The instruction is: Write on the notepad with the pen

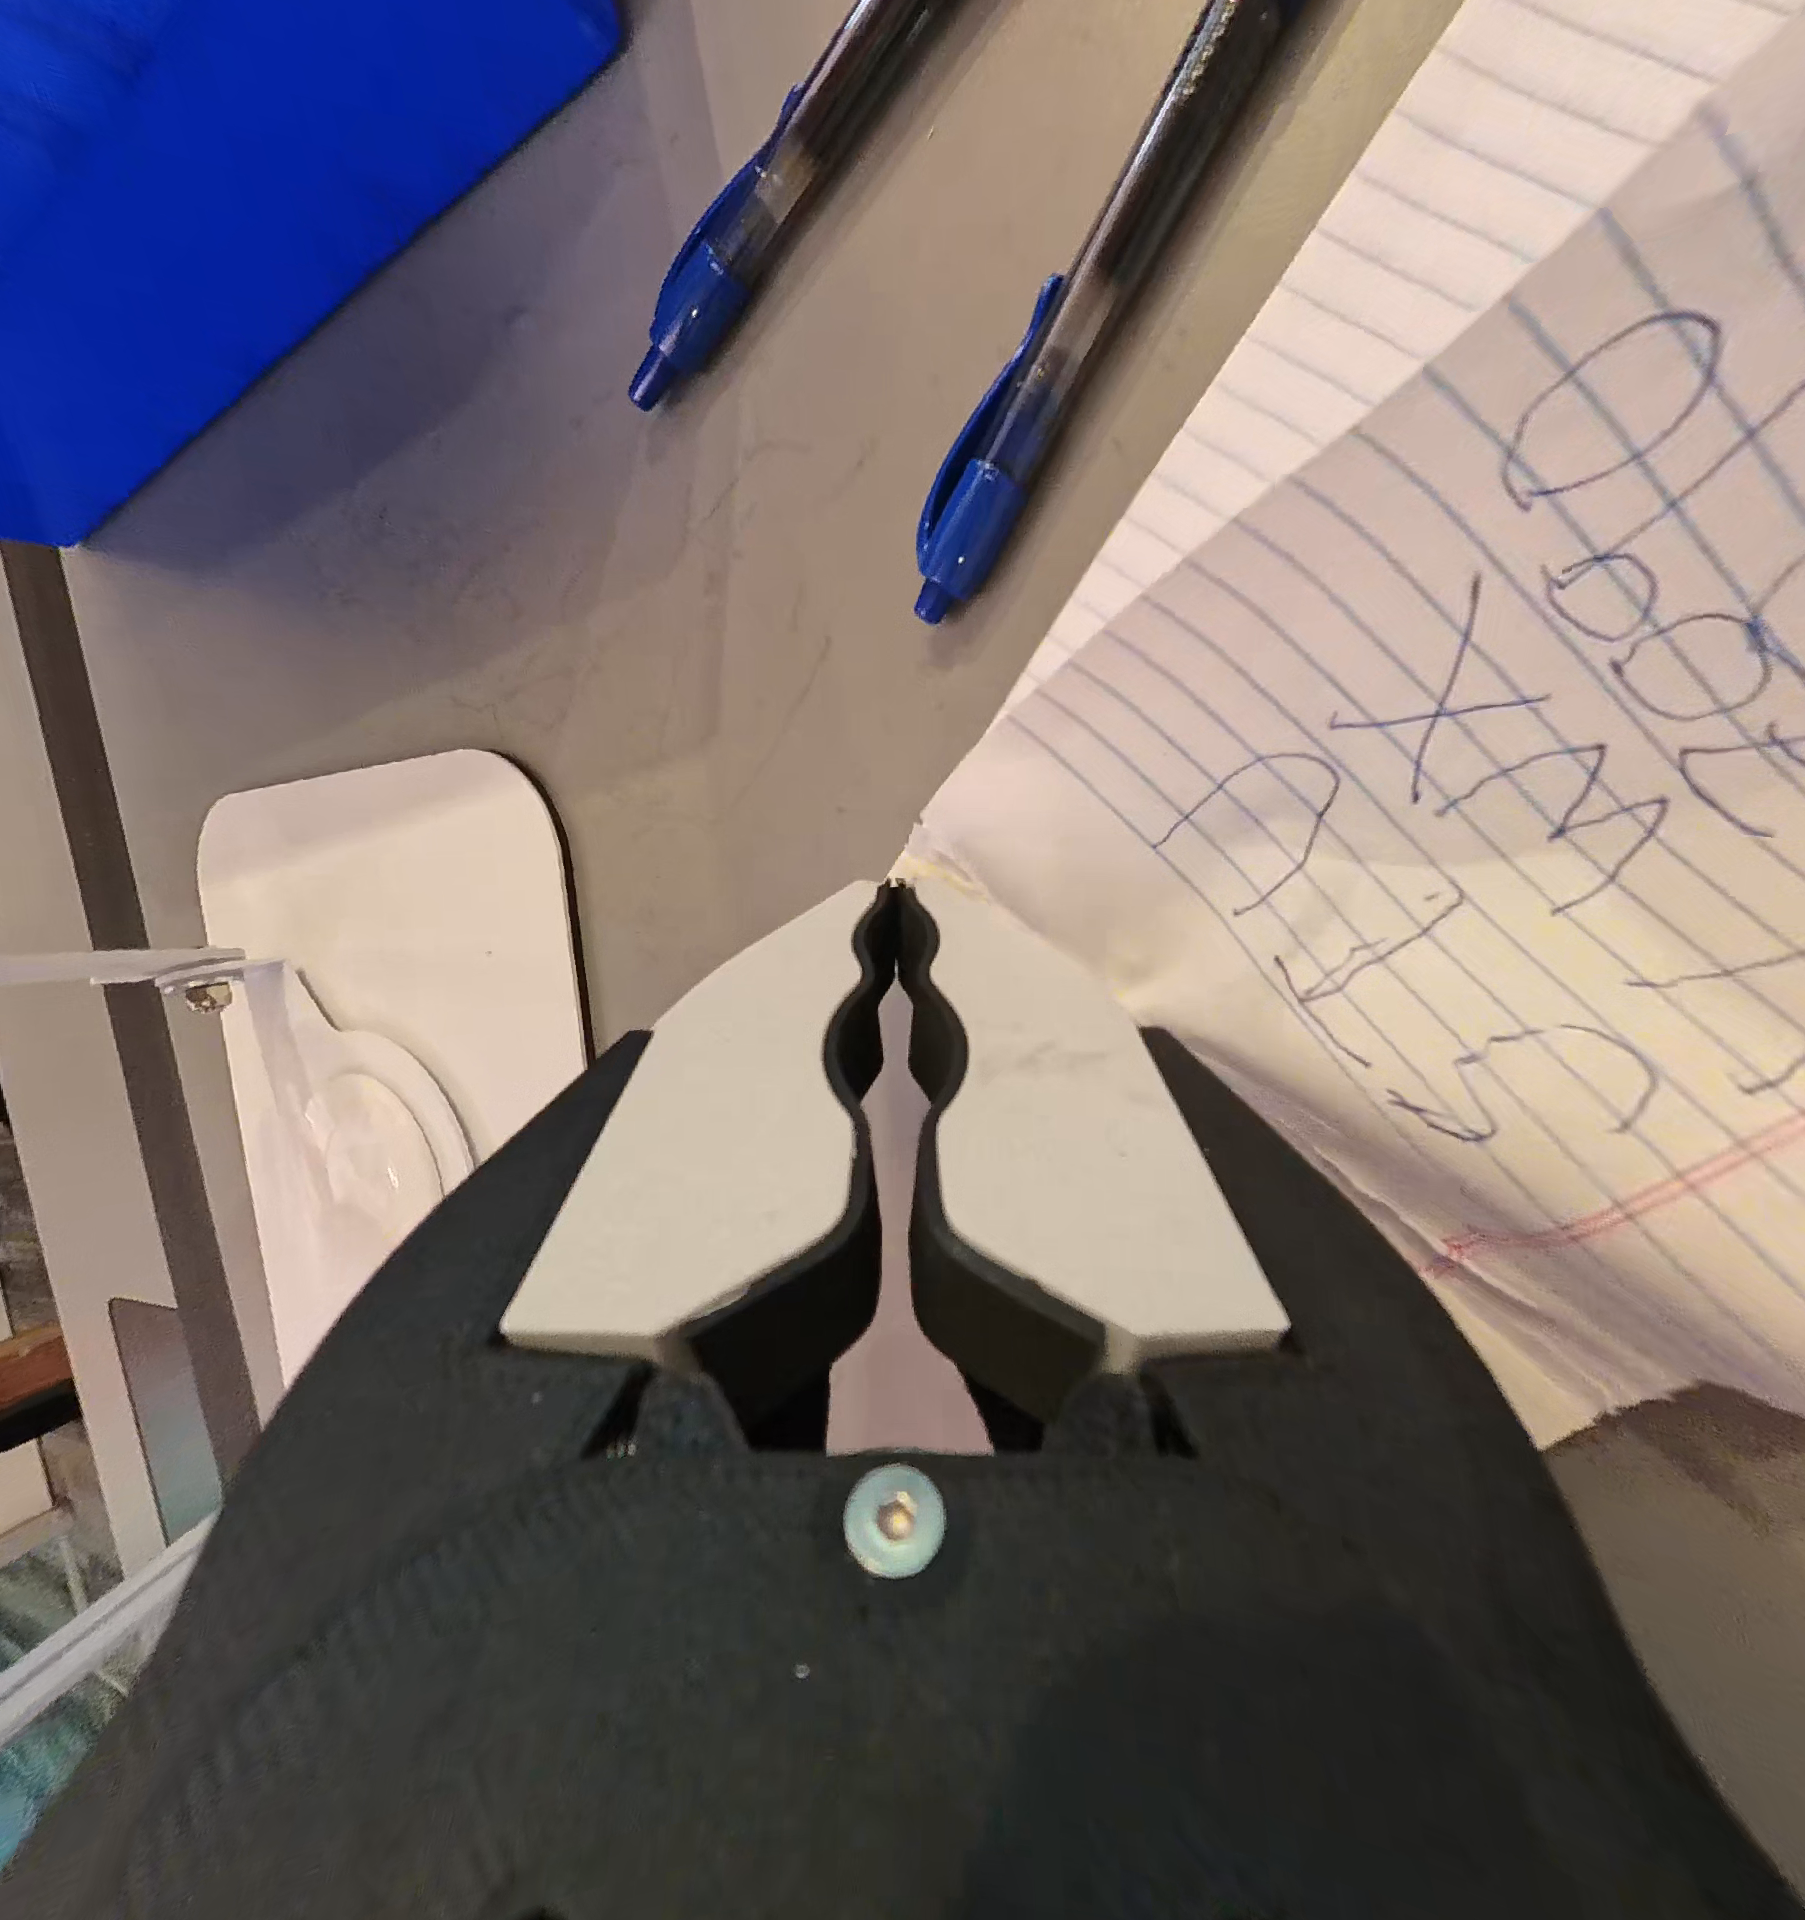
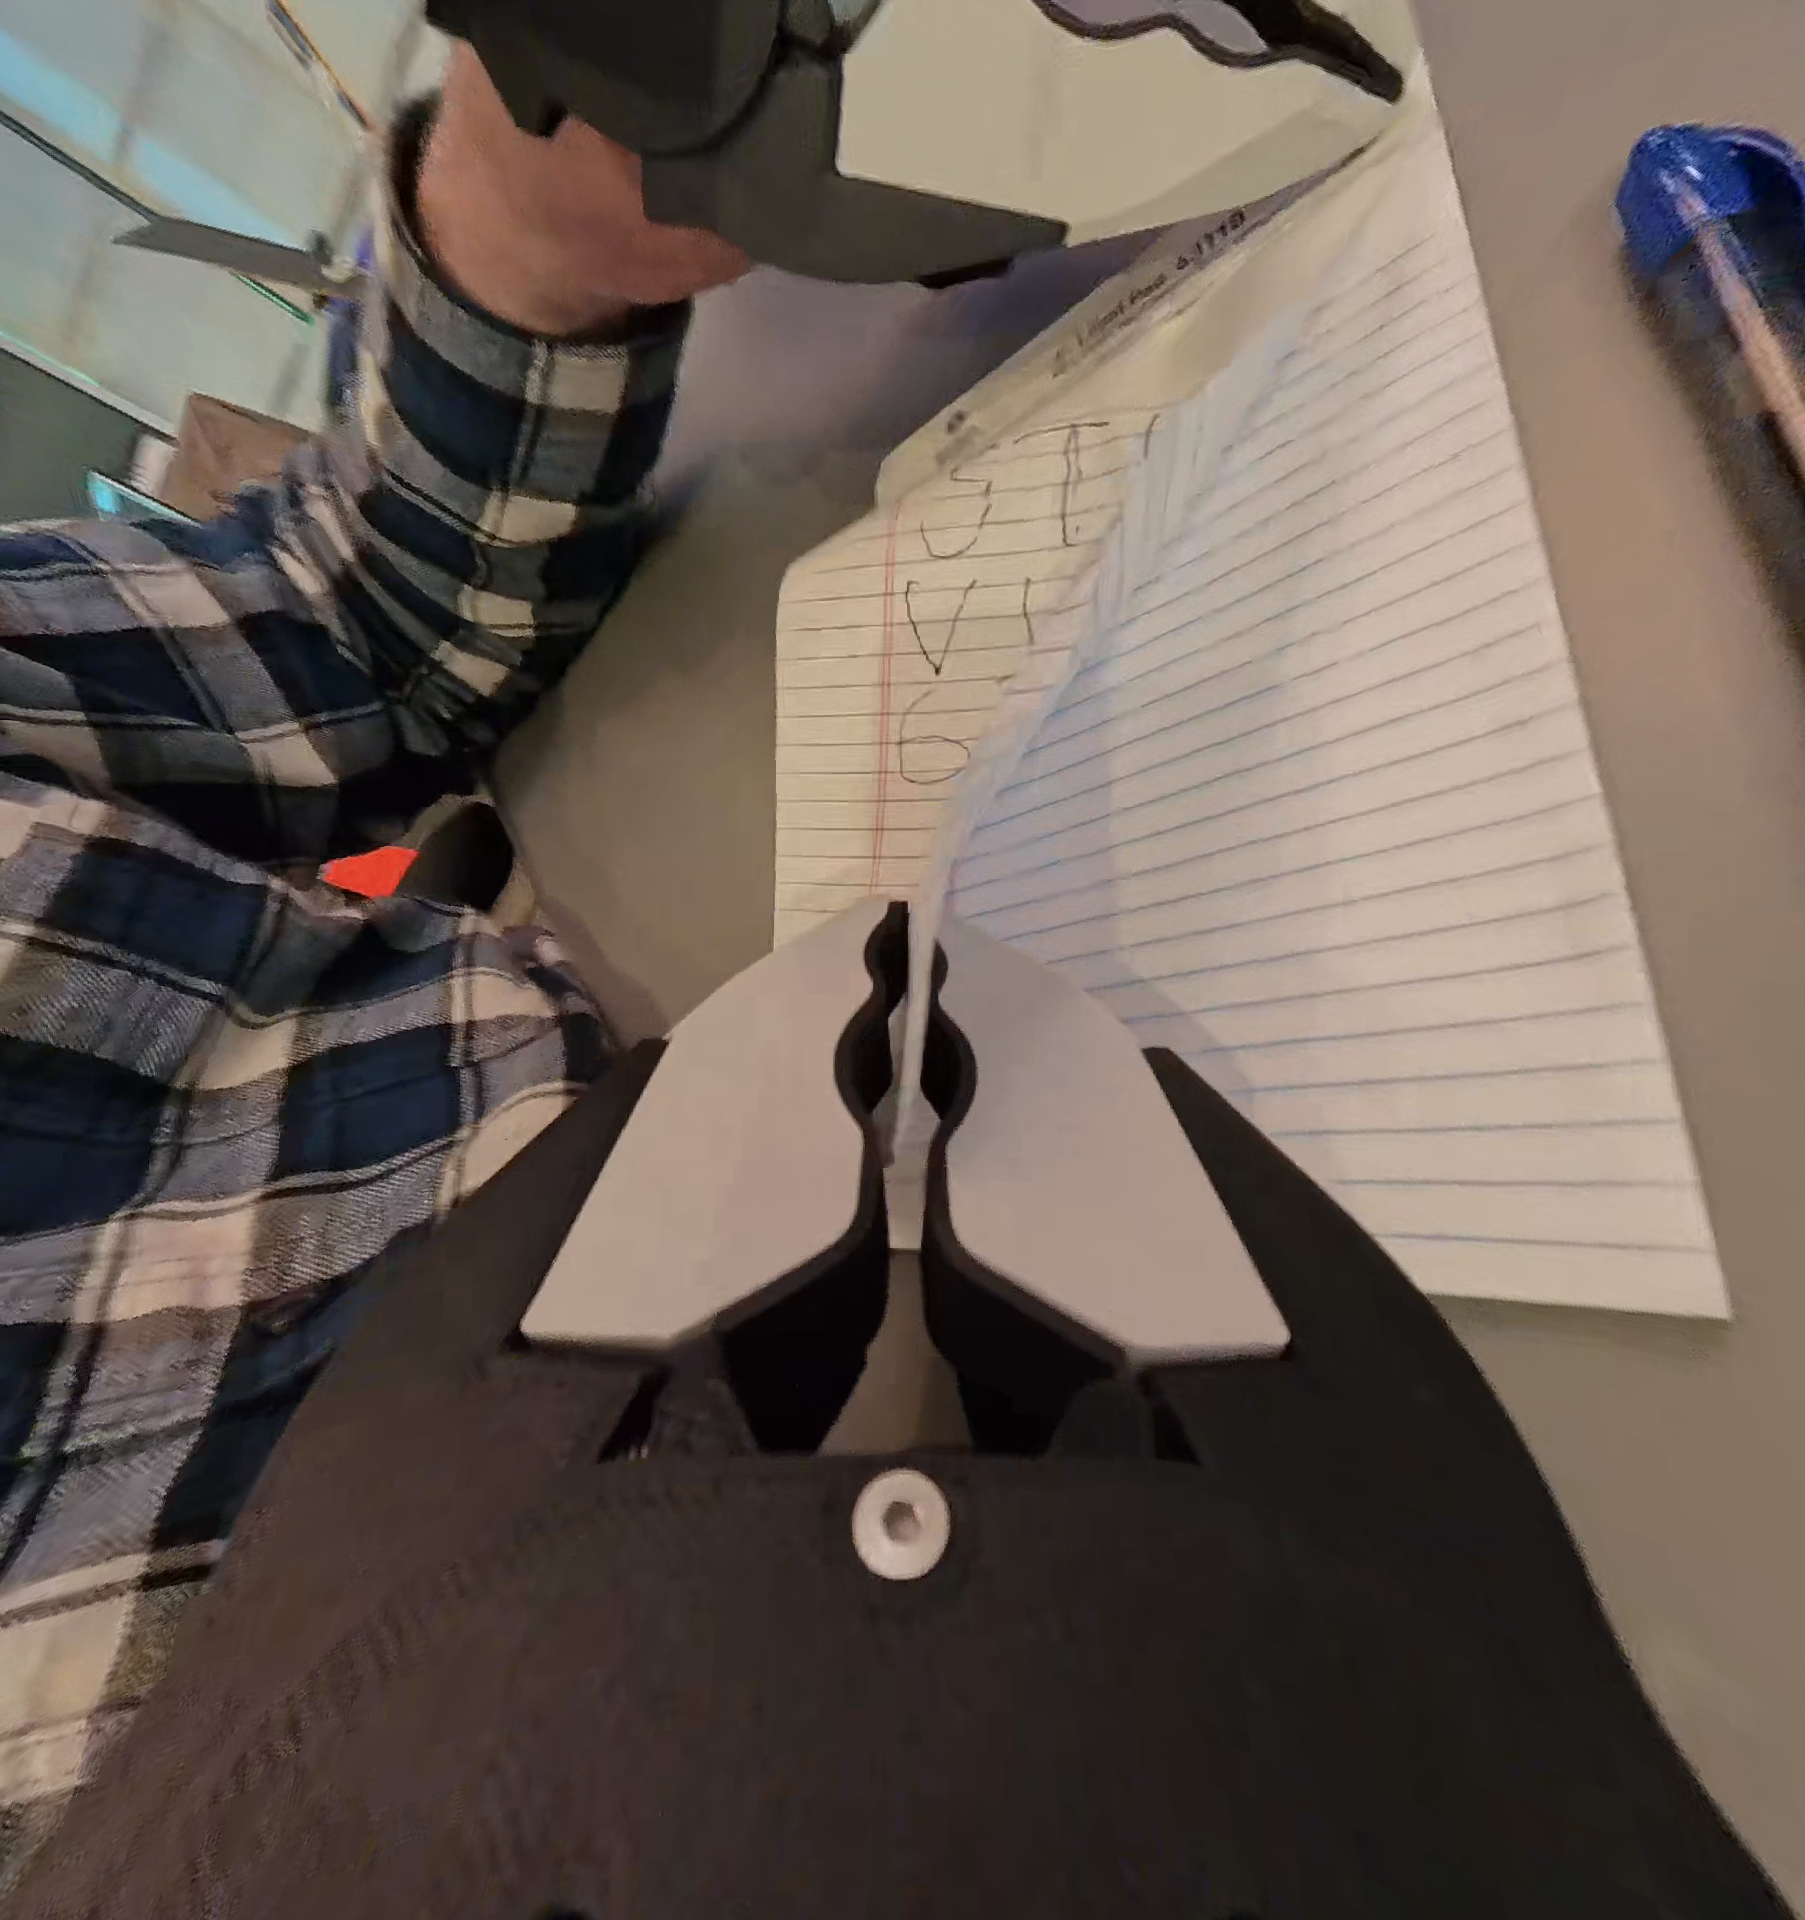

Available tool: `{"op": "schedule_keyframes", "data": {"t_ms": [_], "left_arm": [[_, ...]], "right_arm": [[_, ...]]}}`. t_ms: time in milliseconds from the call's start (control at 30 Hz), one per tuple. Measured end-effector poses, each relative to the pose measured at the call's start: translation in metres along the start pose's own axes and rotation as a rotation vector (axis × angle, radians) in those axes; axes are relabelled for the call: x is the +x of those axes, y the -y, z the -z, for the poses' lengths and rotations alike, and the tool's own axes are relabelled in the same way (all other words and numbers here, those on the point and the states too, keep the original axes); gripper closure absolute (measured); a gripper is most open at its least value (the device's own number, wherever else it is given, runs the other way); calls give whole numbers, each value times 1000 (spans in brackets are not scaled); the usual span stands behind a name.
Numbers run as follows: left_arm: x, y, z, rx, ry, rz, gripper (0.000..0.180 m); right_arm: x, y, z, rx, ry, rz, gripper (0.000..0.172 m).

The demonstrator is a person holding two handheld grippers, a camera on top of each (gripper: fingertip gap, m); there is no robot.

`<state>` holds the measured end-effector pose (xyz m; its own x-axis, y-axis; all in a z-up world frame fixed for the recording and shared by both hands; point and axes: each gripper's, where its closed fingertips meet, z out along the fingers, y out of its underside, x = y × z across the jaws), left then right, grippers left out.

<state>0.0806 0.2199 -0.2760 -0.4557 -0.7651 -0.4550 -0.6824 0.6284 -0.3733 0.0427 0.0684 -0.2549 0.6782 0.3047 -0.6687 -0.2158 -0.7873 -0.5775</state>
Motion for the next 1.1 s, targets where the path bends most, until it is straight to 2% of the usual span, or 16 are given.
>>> {"op": "schedule_keyframes", "data": {"t_ms": [33, 133, 233, 333, 467, 567, 667, 967, 1100], "left_arm": [[0, 0, 0, 10, 5, -13, 180], [-4, -7, 9, 33, -49, 58, 180], [9, 0, 34, 146, -155, 87, 180], [29, -16, 30, 55, -179, 40, 180], [32, -18, 24, 48, -164, 72, 180], [31, -17, 23, 37, -119, 94, 180], [30, -17, 23, 44, -110, 108, 180], [30, -16, 23, 56, -95, 87, 180], [26, -18, 25, 51, -81, 88, 180]], "right_arm": [[2, 0, 1, 0, -14, 4, 172], [8, 2, 6, 12, -17, -20, 172], [11, 3, 7, 12, -29, -20, 172], [12, 2, 7, 4, -33, -16, 172], [12, -1, 7, -17, -44, -5, 172], [-15, -16, -2, -46, 2, 2, 171], [-26, -23, -6, -10, 36, -27, 171], [-31, -27, 17, 14, -22, 1, 171], [-21, -12, 28, 89, -9, -17, 171]]}}
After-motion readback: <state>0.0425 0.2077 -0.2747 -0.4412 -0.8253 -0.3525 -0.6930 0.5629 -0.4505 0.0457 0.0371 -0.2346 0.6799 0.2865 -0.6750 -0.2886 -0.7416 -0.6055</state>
